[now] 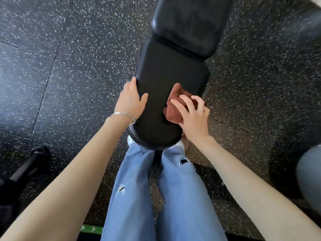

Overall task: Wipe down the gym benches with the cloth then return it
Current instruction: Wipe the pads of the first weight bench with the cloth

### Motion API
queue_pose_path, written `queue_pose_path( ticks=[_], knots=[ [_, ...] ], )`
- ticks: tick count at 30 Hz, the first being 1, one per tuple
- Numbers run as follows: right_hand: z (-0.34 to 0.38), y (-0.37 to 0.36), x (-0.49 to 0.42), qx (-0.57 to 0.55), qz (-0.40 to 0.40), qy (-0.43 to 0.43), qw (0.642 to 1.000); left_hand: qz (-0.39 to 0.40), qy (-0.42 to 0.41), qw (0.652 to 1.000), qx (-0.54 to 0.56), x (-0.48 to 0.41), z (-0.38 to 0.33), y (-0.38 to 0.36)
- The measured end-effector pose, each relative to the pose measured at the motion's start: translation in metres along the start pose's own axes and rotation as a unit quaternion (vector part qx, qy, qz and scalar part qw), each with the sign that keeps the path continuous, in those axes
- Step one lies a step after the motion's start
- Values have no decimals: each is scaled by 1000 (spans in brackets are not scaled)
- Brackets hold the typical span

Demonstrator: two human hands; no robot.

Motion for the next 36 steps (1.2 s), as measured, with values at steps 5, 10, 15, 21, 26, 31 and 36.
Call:
queue_pose_path(
  ticks=[5, 10, 15, 21, 26, 31, 36],
  knots=[
    [-18, 2, -54, 1, -11, -51, 999, 3, 27, 1000, -6, -20, -11, 1],
    [-44, 9, -117, 17, -30, -58, 998, -8, 47, 999, -11, -36, -21, 0],
    [-65, 22, -188, -63, 52, -80, 994, -38, 58, 997, -32, -40, -37, -9],
    [-73, 30, -150, -63, 123, 74, 988, -87, 128, 986, -61, -50, -56, -16],
    [-84, 31, -132, -62, 122, 115, 984, -127, 210, 966, -76, -63, -75, -24],
    [-82, 30, -158, -17, 54, 133, 990, -149, 264, 950, -70, -74, -84, -30],
    [-88, 25, -179, -2, 14, 176, 984, -137, 265, 951, -83, -77, -87, -29]
  ],
)
Point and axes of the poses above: each hand's wrist, its own x-axis away from the middle knuckle, its own y-axis out of the back of the hand, z = x × y, the point moved 1 cm from there along -x, towards the middle knuckle, and after that the axes turned 2 degrees about -x, right-handed, at the moved point
